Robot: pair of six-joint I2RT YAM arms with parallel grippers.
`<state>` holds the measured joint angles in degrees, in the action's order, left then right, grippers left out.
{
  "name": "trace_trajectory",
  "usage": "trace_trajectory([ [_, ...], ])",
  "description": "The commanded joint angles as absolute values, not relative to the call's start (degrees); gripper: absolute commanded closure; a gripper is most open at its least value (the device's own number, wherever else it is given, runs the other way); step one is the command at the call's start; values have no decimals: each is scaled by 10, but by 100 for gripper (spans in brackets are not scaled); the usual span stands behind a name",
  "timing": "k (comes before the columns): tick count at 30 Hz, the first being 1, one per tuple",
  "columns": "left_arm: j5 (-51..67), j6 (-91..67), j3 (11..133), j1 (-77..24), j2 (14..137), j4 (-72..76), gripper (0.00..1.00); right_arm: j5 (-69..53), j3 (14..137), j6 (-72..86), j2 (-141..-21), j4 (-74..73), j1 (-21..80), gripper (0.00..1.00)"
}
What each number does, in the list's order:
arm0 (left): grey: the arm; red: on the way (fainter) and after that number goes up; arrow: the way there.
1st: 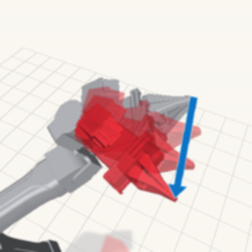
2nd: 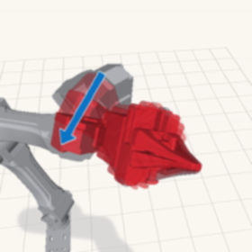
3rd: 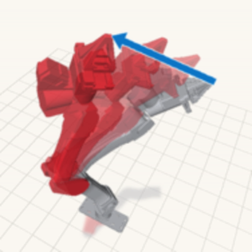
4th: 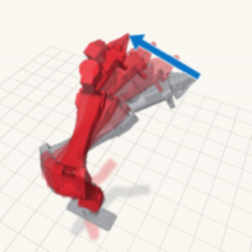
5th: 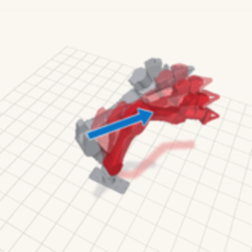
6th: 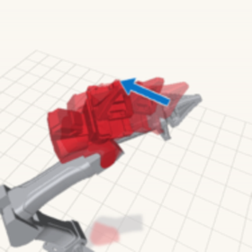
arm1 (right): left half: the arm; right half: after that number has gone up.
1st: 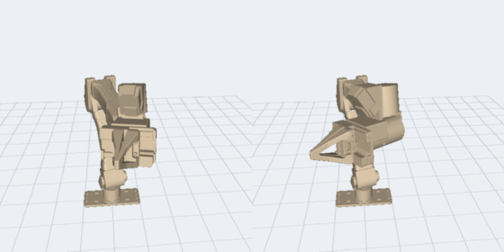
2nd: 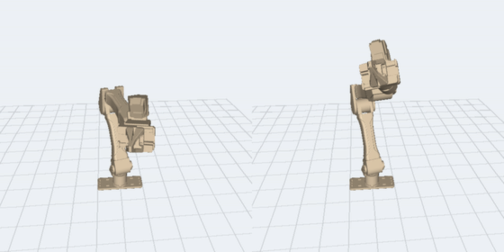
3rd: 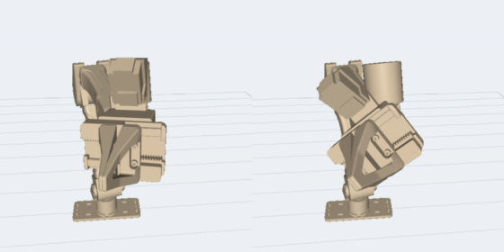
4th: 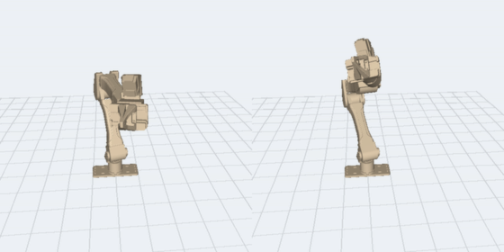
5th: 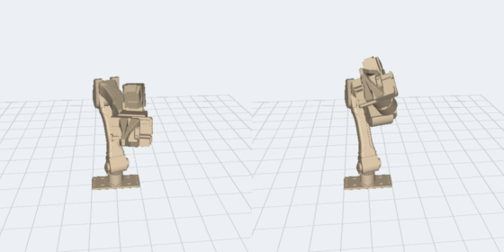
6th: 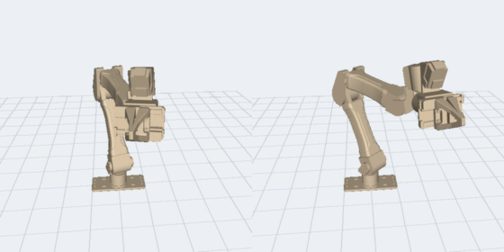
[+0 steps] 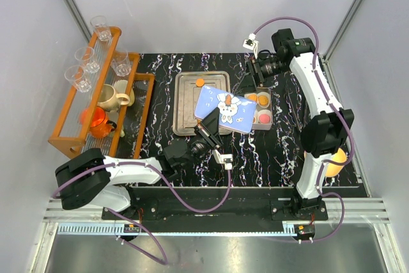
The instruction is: Pack the cookies
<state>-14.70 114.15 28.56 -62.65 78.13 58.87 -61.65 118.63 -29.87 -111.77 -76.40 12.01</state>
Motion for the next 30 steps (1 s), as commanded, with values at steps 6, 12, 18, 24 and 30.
trace_trajectory([
  [6, -120, 1157, 305, -626, 786, 650, 100, -671, 1171, -410, -1103, -896, 134, 18],
  [12, -106, 1170, 310, -621, 793, 657, 100, -685, 1164, -461, -1123, -937, 151, 19],
  [18, -98, 1180, 312, -610, 800, 654, 96, -686, 1131, -483, -1114, -938, 170, 24],
  [24, -105, 1181, 313, -593, 797, 635, 75, -682, 1110, -495, -1101, -940, 171, 45],
  [30, -108, 1179, 308, -587, 796, 632, 69, -680, 1113, -499, -1096, -939, 171, 67],
])
